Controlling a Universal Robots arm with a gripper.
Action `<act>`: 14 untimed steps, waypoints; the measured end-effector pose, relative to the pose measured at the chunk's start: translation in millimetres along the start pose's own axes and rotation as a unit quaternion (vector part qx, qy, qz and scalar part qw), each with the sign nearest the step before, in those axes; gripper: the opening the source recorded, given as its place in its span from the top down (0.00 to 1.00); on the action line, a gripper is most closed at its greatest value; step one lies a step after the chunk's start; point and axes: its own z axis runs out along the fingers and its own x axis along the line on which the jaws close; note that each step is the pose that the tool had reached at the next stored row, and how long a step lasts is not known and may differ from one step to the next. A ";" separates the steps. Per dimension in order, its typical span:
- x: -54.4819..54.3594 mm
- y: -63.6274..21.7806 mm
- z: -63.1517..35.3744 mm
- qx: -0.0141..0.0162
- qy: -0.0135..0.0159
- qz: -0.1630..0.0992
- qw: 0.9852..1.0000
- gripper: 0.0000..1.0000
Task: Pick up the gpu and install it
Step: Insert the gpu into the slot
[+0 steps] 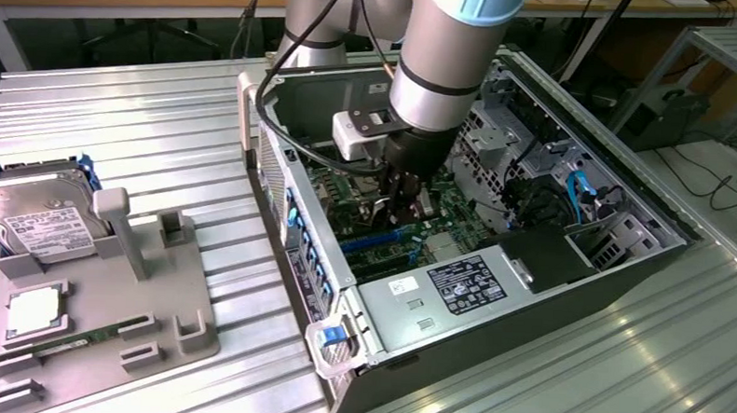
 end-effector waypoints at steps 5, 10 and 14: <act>0.1 2.3 2.0 0.000 0.000 0.000 1.000 0.72; 0.2 3.8 6.9 0.000 0.000 0.000 1.000 0.72; 0.3 5.0 9.4 0.000 0.000 0.000 1.000 0.72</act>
